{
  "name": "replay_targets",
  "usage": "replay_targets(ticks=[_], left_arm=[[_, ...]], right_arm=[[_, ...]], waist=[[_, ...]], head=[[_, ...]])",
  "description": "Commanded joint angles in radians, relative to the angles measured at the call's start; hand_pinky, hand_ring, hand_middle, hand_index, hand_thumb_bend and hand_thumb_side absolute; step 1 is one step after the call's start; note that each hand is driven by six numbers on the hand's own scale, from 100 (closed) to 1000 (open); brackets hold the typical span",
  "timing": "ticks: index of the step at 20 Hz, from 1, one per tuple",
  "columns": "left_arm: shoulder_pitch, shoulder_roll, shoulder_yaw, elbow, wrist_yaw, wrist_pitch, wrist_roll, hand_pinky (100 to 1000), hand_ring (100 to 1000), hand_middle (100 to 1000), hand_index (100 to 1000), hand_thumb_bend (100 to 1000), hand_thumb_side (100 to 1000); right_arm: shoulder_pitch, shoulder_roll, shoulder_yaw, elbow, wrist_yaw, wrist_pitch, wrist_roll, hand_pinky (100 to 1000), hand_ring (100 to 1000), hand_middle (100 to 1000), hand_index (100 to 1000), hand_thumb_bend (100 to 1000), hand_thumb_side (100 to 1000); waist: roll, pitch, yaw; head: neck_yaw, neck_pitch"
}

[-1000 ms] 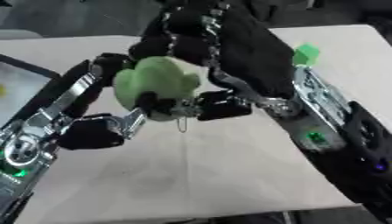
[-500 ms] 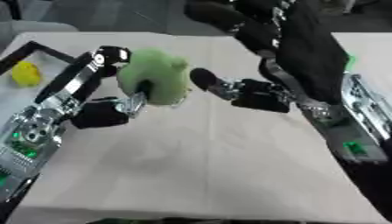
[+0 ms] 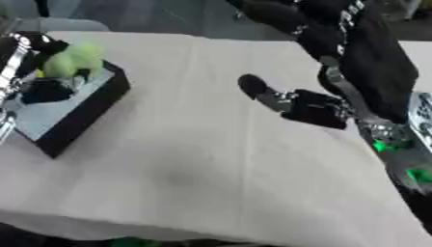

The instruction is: Pick up the objects with one hand, pass them to the other hand, and then place them into the box on the other side of the table.

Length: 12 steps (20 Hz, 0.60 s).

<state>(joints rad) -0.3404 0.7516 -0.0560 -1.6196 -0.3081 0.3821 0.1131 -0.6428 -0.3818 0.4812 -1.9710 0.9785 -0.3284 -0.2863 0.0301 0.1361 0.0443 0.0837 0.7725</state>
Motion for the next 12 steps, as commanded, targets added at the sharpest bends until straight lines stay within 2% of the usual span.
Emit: replay_targets(ticks=[1, 2, 4, 5, 7, 9, 11, 12], left_arm=[[-0.014, 0.049, 0.052, 0.082, -0.060, 0.055, 0.060, 616, 740, 629, 707, 431, 244], [-0.021, 0.049, 0.053, 0.109, -0.077, 0.071, 0.075, 624, 747, 638, 727, 441, 297], [-0.042, 0.037, 0.057, 0.164, -0.111, 0.105, 0.097, 671, 824, 722, 801, 469, 481], [-0.057, 0.031, 0.052, 0.193, -0.128, 0.123, 0.097, 716, 883, 783, 849, 519, 595], [-0.090, 0.022, 0.038, 0.251, -0.164, 0.159, 0.087, 773, 962, 850, 885, 588, 726], [-0.126, 0.013, 0.029, 0.309, -0.199, 0.194, 0.092, 782, 984, 862, 873, 584, 747], [-0.166, -0.005, 0.024, 0.363, -0.233, 0.228, 0.117, 769, 993, 847, 838, 544, 744], [-0.188, -0.017, 0.020, 0.388, -0.246, 0.241, 0.132, 755, 991, 833, 810, 500, 721]], right_arm=[[-0.011, -0.011, -0.009, -0.003, -0.017, 0.003, 0.003, 864, 790, 809, 889, 367, 100], [-0.011, -0.010, -0.008, -0.002, -0.021, 0.002, 0.005, 864, 789, 809, 889, 365, 100], [-0.009, -0.008, -0.008, -0.001, -0.028, 0.002, 0.009, 861, 788, 808, 888, 361, 100], [-0.009, -0.007, -0.008, -0.001, -0.031, 0.001, 0.011, 861, 787, 807, 888, 358, 100], [-0.007, -0.007, -0.007, -0.001, -0.035, 0.000, 0.015, 859, 786, 807, 888, 355, 100], [-0.004, -0.008, -0.009, 0.001, -0.037, 0.000, 0.018, 858, 785, 806, 888, 352, 100], [0.001, -0.011, -0.013, 0.005, -0.039, 0.003, 0.019, 854, 784, 806, 887, 334, 100], [0.006, -0.015, -0.018, 0.013, -0.045, 0.009, 0.018, 845, 785, 810, 887, 280, 100]], waist=[[0.001, -0.018, -0.004], [0.000, -0.018, -0.007], [-0.001, -0.017, -0.011], [-0.002, -0.017, -0.013], [-0.002, -0.017, -0.015], [-0.001, -0.018, -0.017], [-0.001, -0.019, -0.017], [-0.001, -0.020, -0.017]], head=[[0.013, -0.002], [0.014, -0.002], [0.015, -0.002], [0.014, -0.002], [0.014, -0.002], [0.012, -0.002], [0.008, -0.002], [0.001, -0.002]])
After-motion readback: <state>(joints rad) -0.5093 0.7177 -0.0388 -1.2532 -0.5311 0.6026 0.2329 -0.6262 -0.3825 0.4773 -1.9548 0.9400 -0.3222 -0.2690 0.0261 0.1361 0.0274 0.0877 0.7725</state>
